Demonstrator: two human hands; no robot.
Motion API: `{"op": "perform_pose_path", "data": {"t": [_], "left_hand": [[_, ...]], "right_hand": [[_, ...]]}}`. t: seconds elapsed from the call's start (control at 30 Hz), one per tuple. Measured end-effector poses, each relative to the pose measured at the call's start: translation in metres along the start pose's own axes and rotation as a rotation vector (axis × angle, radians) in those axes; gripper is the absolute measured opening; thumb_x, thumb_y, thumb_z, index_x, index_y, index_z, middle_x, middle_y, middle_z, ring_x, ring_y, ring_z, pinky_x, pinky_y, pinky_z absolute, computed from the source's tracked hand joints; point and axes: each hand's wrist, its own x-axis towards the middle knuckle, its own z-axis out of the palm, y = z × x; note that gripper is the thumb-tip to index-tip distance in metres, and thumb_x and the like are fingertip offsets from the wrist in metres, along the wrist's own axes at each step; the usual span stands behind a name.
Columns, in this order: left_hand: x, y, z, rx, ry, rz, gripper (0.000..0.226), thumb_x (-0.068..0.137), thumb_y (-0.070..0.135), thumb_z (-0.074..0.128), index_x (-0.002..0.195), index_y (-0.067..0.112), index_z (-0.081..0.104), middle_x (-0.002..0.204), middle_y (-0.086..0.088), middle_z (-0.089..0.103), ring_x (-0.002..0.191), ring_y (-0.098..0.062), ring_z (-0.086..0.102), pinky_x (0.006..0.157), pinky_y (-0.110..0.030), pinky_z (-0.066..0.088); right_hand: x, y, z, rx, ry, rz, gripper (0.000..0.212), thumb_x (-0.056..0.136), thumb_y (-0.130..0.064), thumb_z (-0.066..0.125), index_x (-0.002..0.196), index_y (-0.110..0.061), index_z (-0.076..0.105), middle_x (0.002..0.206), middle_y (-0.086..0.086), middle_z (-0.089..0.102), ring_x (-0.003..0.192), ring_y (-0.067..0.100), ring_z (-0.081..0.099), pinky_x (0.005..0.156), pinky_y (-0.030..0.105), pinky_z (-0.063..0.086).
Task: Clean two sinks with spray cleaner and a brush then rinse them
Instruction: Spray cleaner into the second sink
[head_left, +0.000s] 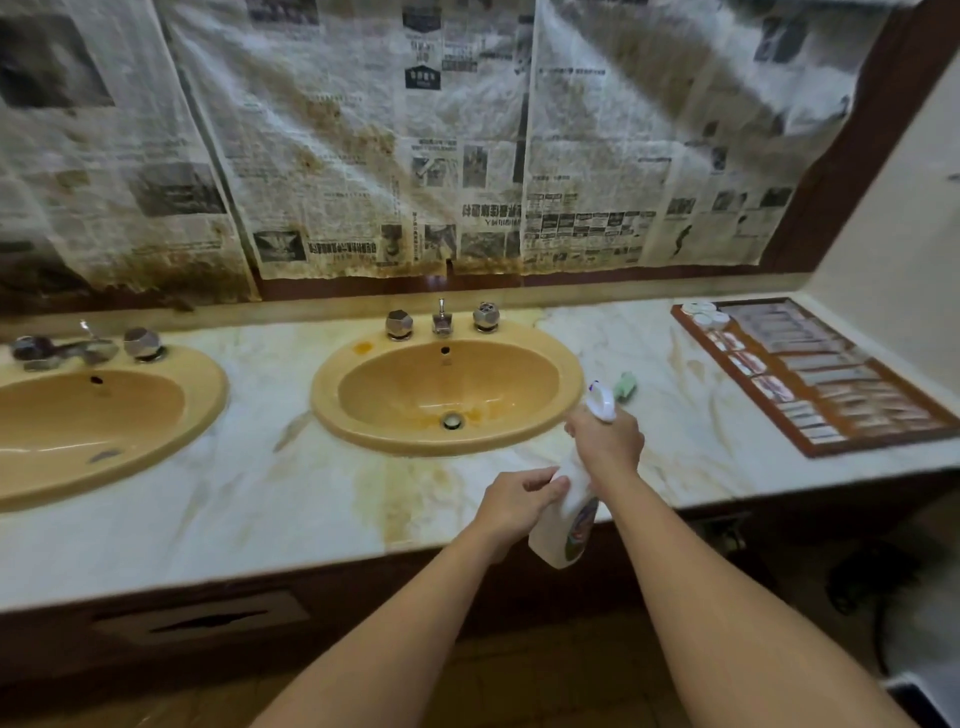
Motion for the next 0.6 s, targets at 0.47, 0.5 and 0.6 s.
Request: {"op": "perform_pose_path", "data": {"t": [0.47,0.5,0.6], "left_hand": [[-0.022,-0.024,0.0,-0.143,-0.246,-0.231,0.056,0.081,0.046,0.082,0.128,0.019,0.07,0.123,0.006,0.072,0.115,-0.009,0.067,0.096,-0.037,0.058],[-0.025,-0.025,-0.003,-0.147,-0.256,-0.248,0.05,0.082,0.044,0.082,0.125,0.019,0.072,0.118,0.006,0.074,0.112,-0.009,0.068,0.095,-0.036,0.057],[-0.033,-0.029,-0.012,-0.181,-0.251,-0.29,0.044,0.083,0.037,0.082,0.121,0.017,0.073,0.113,0.005,0.076,0.108,-0.009,0.071,0.094,-0.035,0.057]], "right_hand": [[-0.007,0.036,-0.005,-0.043,-0.321,0.177,0.015,0.064,-0.011,0.058,0.071,-0.004,0.069,0.066,0.005,0.074,0.07,0.021,0.071,0.076,0.037,0.056],[-0.008,0.038,-0.002,-0.06,-0.372,0.174,0.017,0.062,-0.013,0.057,0.071,-0.006,0.071,0.068,0.005,0.075,0.073,0.021,0.072,0.076,0.036,0.056],[-0.015,0.041,0.008,-0.12,-0.445,0.153,0.015,0.065,-0.011,0.058,0.068,-0.004,0.07,0.061,0.008,0.071,0.061,0.018,0.065,0.067,0.031,0.051]]}}
